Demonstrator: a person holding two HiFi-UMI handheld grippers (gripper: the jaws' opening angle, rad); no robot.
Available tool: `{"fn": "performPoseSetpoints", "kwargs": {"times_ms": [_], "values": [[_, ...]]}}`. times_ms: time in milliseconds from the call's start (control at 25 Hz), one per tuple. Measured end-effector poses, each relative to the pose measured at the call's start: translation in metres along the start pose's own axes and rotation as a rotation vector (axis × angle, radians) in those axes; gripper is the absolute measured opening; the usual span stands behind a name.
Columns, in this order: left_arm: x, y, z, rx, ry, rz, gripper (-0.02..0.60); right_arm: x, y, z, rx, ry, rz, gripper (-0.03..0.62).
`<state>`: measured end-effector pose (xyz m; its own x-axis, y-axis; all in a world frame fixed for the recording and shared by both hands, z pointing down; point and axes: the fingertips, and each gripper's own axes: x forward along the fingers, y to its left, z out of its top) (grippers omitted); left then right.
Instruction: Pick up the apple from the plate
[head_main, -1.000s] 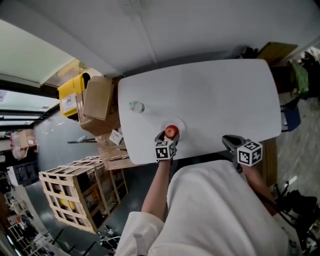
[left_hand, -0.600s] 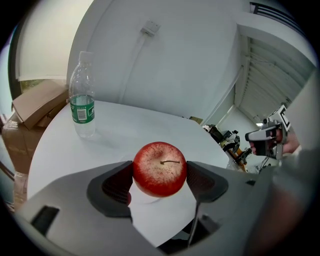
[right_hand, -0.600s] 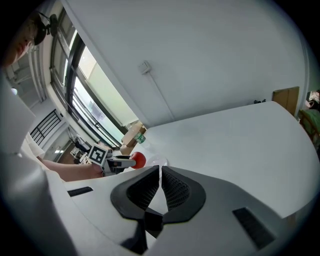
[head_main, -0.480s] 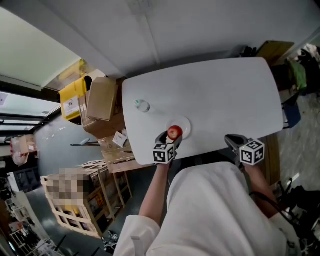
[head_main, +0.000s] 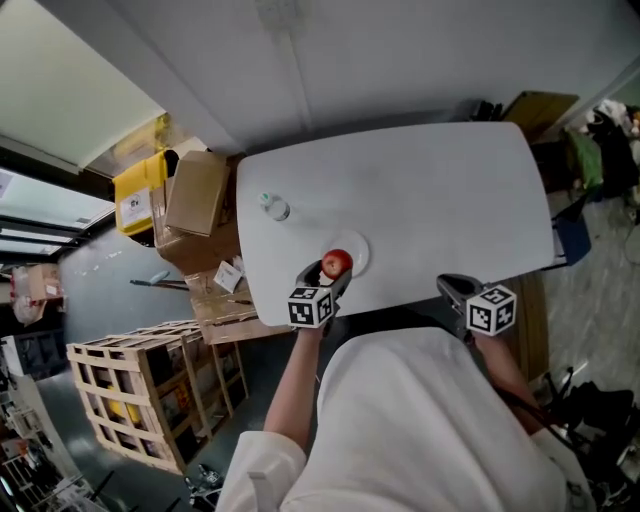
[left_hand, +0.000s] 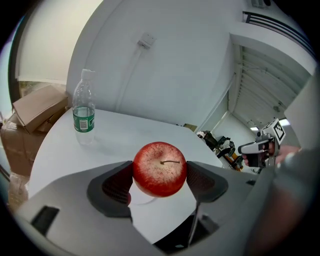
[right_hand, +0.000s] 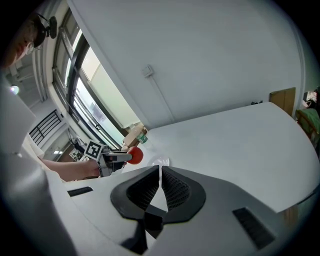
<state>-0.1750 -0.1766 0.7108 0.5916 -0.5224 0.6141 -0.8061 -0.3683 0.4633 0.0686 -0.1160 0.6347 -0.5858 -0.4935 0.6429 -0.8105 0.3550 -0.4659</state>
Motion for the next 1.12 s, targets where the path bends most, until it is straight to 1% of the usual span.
{"fn": "performPoseSetpoints", "kwargs": {"times_ms": [160, 360, 640, 760, 960, 1120], "values": [[-0.011, -0.008, 0.0, -0.034, -0.034, 0.021, 0.336, -0.006, -0.004, -0.001, 0.019, -0.017, 0.027, 0.038], [-0.028, -0.02, -0.006, -0.061, -0.085, 0.053, 0.336, -0.016, -0.003, -0.007, -0.004, -0.014, 0.078, 0.038], [-0.051, -0.045, -0.012, -0.133, -0.18, 0.082, 0.336, -0.044, -0.019, -0.02, 0.01, -0.048, 0.107, 0.038], [-0.061, -0.062, -0.012, -0.113, -0.221, 0.088, 0.336, -0.054, -0.023, -0.029, 0.01, -0.054, 0.124, 0.038], [-0.078, -0.087, -0.017, -0.106, -0.269, 0.106, 0.336, -0.067, -0.02, -0.044, 0.023, -0.074, 0.164, 0.038], [-0.091, -0.111, -0.019, -0.063, -0.3, 0.121, 0.336, -0.076, -0.014, -0.049, 0.023, -0.092, 0.208, 0.038]]}}
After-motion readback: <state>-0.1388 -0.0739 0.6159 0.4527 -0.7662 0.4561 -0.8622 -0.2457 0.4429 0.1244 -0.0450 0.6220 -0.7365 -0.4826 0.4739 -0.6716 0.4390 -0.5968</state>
